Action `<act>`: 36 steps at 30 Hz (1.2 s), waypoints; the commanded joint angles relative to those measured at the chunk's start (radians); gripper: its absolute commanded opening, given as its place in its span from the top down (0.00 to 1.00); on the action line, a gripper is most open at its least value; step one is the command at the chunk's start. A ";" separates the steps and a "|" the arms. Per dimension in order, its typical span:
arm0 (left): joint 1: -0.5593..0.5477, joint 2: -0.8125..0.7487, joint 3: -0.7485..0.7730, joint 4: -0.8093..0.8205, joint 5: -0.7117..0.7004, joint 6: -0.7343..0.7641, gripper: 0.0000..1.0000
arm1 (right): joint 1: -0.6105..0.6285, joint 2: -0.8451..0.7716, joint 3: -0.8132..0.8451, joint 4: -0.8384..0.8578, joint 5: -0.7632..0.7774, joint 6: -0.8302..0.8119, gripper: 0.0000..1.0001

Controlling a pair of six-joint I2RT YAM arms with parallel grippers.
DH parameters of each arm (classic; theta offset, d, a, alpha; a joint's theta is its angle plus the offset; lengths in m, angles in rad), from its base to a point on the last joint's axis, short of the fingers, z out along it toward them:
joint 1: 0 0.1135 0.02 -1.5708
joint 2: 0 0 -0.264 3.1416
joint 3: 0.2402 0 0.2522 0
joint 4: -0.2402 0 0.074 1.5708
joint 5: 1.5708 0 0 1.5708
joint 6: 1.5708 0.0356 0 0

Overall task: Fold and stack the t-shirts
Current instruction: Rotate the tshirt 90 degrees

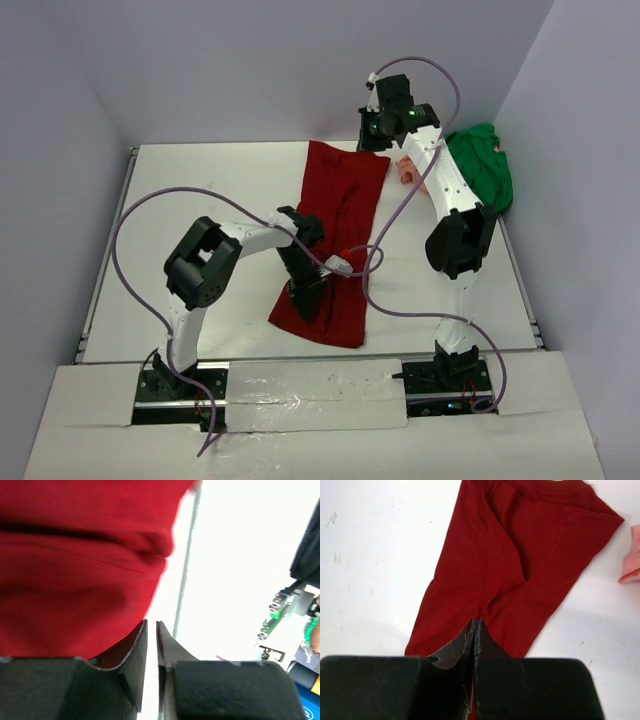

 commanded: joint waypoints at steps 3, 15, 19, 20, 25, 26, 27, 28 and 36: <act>-0.003 -0.171 -0.011 -0.036 0.118 0.022 0.76 | 0.002 -0.074 -0.047 0.023 -0.079 0.015 1.00; 0.251 -0.559 -0.149 1.043 -0.536 -0.577 0.69 | 0.137 0.055 -0.213 0.222 0.068 -0.173 1.00; 0.415 -0.568 -0.193 1.233 -0.703 -0.696 0.71 | 0.137 0.161 -0.075 0.186 0.118 -0.150 1.00; 0.441 -0.585 -0.260 1.289 -0.706 -0.704 0.70 | 0.137 0.193 -0.058 0.186 0.143 -0.141 1.00; 0.581 -0.653 -0.348 1.442 -0.808 -0.739 0.69 | 0.139 0.258 0.000 0.202 0.384 -0.104 1.00; 0.609 -0.657 -0.373 1.456 -0.790 -0.771 0.69 | 0.136 0.256 -0.014 0.231 0.411 -0.103 1.00; 0.651 -0.664 -0.377 1.453 -0.778 -0.782 0.69 | 0.135 0.246 -0.023 0.248 0.457 -0.109 1.00; 0.667 -0.670 -0.397 1.461 -0.762 -0.801 0.69 | 0.135 0.242 -0.035 0.268 0.468 -0.115 1.00; 0.701 -0.694 -0.460 1.438 -0.721 -0.755 0.69 | 0.125 0.226 -0.049 0.259 0.402 -0.118 0.60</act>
